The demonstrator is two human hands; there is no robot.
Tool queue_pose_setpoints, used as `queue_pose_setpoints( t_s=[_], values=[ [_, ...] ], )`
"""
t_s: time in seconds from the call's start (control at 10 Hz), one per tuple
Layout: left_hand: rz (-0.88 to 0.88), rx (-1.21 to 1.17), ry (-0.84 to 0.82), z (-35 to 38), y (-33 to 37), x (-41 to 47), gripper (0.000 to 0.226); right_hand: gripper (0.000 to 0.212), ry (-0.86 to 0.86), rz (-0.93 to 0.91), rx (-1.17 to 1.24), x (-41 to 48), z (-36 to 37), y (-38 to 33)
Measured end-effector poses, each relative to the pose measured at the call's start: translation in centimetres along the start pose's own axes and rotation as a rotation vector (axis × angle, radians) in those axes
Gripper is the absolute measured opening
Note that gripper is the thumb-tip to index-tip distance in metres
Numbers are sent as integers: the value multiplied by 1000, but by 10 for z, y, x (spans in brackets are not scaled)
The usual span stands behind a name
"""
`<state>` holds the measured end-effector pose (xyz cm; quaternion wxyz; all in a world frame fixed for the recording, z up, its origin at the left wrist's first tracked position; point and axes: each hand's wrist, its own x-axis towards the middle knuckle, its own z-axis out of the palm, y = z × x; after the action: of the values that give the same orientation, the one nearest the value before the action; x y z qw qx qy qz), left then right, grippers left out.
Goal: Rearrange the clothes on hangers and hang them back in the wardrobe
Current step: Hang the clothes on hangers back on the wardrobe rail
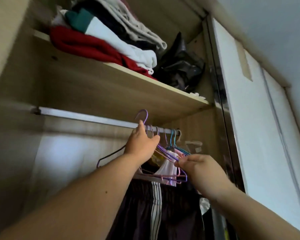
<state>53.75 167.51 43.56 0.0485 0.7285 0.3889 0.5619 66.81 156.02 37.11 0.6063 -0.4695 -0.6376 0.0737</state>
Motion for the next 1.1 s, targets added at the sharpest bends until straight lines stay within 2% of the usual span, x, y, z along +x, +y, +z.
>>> queue_pose_setpoints(
  t_s=[0.1,0.2,0.3,0.4,0.5,0.6,0.7,0.8,0.9,1.0,1.1],
  values=[
    [-72,-3,-10,12,-3,22,87,25,28,-30,50,43,6,8],
    [-111,41,-15,26,-10,42,85,19,-16,-40,18,84,17,23],
    [-173,76,3,39,-21,62,70,20,-51,-35,8,120,30,40],
    [-197,114,38,49,-38,78,43,18,-121,-22,-30,139,47,53],
    [-178,106,49,57,-53,86,43,24,-211,-35,21,147,52,53],
    [-212,88,29,63,-67,90,6,21,-195,-28,89,167,67,76],
    [-217,93,13,69,-78,87,41,34,-275,-81,-67,165,63,76],
    [-218,133,53,72,-79,79,57,34,-310,-175,-121,165,68,89],
    [-146,167,146,79,-72,61,56,21,-184,-189,-9,158,60,89],
    [28,59,252,99,-67,21,55,34,-155,-277,-45,143,46,93],
    [130,32,203,123,-65,-36,71,46,-104,-329,-252,107,31,102]
  ],
)
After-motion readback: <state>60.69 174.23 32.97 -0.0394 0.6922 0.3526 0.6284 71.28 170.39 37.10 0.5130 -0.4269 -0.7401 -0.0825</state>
